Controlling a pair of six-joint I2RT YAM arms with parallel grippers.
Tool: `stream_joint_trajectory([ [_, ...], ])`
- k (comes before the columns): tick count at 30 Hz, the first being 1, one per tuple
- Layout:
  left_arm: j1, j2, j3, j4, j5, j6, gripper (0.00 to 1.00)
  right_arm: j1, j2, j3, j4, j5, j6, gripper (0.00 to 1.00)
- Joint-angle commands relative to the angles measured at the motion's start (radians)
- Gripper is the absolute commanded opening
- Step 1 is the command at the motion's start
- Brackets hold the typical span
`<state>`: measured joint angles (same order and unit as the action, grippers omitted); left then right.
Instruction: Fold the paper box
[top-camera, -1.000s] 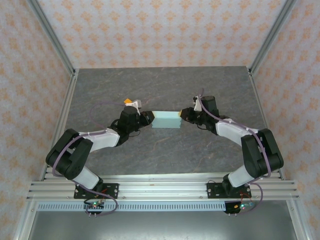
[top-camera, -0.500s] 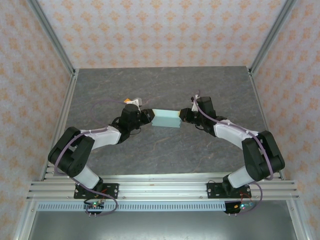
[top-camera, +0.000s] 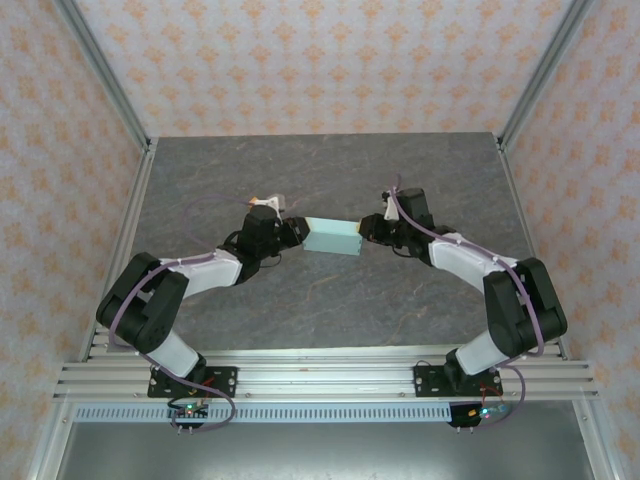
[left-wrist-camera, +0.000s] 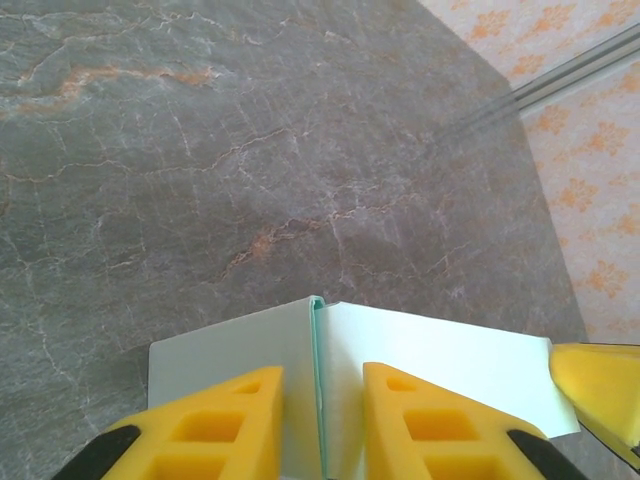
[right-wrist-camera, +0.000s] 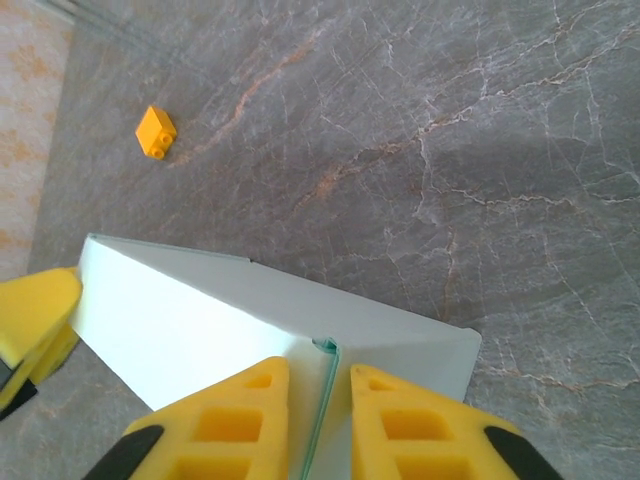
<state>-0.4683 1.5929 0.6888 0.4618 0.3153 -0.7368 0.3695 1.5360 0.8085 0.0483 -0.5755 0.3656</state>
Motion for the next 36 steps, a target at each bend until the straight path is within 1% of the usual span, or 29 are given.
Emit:
stream_joint_trajectory([
  [1,-0.013,0.101,-0.144,-0.237,0.050,-0.014,0.23,0.017,0.115,-0.148,-0.206,0.030,0.033,0.13],
  [5,-0.012,0.137,-0.170,-0.180,0.042,-0.041,0.21,0.019,0.128,-0.181,-0.146,0.054,0.054,0.09],
  [9,-0.013,0.115,-0.126,-0.225,0.037,-0.021,0.21,0.020,0.102,-0.163,-0.143,0.065,0.009,0.08],
  [15,-0.012,0.061,-0.023,-0.301,0.017,0.014,0.23,0.020,0.061,-0.027,-0.209,0.022,-0.045,0.15],
  [20,-0.014,0.064,0.066,-0.315,0.035,0.004,0.26,0.020,0.084,0.111,-0.224,-0.018,-0.058,0.19],
  [24,-0.013,0.067,0.114,-0.338,0.029,0.008,0.27,0.019,0.102,0.184,-0.252,-0.034,-0.077,0.22],
  [28,-0.014,0.046,0.107,-0.318,0.041,0.001,0.29,0.019,0.079,0.196,-0.267,-0.056,-0.111,0.23],
  [36,-0.036,-0.027,0.022,-0.268,0.064,-0.003,0.35,0.044,0.021,0.138,-0.264,-0.064,-0.170,0.26],
])
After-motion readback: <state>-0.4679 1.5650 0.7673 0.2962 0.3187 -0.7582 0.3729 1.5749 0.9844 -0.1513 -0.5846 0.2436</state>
